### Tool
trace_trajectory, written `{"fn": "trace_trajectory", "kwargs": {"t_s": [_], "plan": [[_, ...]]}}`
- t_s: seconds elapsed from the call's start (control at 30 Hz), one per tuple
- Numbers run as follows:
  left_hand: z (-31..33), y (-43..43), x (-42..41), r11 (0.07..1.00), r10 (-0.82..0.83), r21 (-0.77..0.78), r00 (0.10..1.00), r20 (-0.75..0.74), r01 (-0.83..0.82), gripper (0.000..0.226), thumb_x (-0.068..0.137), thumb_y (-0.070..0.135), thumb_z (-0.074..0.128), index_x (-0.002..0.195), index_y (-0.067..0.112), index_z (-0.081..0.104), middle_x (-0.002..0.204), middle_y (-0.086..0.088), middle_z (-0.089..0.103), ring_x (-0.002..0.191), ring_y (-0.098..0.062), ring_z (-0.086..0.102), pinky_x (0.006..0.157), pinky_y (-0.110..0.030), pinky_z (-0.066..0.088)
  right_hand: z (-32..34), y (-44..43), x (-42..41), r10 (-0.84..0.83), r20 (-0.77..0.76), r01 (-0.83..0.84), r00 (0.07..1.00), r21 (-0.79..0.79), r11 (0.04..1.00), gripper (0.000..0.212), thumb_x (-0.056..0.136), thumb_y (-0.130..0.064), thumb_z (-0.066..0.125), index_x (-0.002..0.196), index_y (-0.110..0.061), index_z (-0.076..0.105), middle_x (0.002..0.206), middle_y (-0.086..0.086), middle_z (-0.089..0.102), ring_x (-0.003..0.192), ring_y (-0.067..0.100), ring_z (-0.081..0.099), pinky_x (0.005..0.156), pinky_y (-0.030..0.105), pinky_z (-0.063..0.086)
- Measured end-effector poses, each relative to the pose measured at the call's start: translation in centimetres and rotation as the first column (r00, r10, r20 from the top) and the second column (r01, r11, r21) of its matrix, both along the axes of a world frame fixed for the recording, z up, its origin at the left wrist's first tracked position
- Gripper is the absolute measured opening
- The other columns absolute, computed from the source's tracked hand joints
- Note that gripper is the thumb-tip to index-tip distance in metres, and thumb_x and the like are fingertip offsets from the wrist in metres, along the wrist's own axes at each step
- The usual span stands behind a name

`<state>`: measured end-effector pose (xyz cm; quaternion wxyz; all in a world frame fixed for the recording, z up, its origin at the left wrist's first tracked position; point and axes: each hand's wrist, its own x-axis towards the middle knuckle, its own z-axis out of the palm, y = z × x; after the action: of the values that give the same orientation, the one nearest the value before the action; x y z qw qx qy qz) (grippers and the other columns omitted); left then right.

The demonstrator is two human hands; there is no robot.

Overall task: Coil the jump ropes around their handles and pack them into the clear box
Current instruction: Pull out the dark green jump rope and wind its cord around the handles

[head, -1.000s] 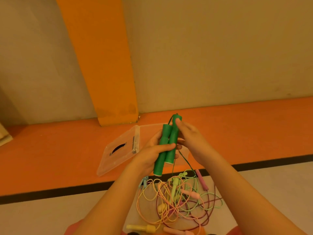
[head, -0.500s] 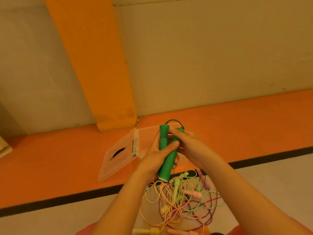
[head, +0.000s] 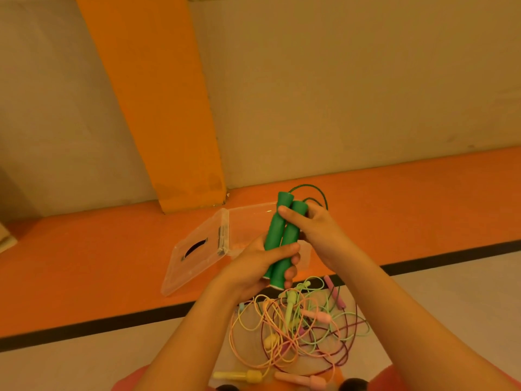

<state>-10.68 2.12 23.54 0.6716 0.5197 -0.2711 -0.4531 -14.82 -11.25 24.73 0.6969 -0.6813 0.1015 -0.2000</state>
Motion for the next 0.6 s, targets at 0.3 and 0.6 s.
{"fn": "trace_trajectory", "kwargs": {"t_s": [0.3,0.6], "plan": [[0.7,0.2,0.4,0.989,0.106,-0.104,0.994,-0.001,-0.106,0.028,0.084,0.010,0.059,0.111,0.004,0.055,0.069,-0.004,0.050,0.049,-0.012,0.047,0.046,-0.025,0.043,-0.8,-6.7,-0.4,-0.446,-0.052,0.392,0.894,-0.392,0.832,0.029,0.083,-0.018,0.068,0.110,-0.014,0.057,0.099,0.005,0.057,0.094,0.020,0.053,0.072,0.027,0.041],[1.0,0.7,-0.1,0.978,-0.071,-0.201,0.997,-0.033,0.063,0.023,0.087,0.012,0.053,0.108,0.011,0.062,0.071,-0.003,0.051,0.049,-0.011,0.045,0.047,-0.024,0.043,-3.5,-5.3,1.7,0.016,-0.041,-0.030,0.999,-0.368,0.929,0.081,0.077,-0.006,0.073,0.144,-0.020,0.029,0.143,0.002,0.040,0.132,0.011,0.037,0.110,0.030,0.030]]}}
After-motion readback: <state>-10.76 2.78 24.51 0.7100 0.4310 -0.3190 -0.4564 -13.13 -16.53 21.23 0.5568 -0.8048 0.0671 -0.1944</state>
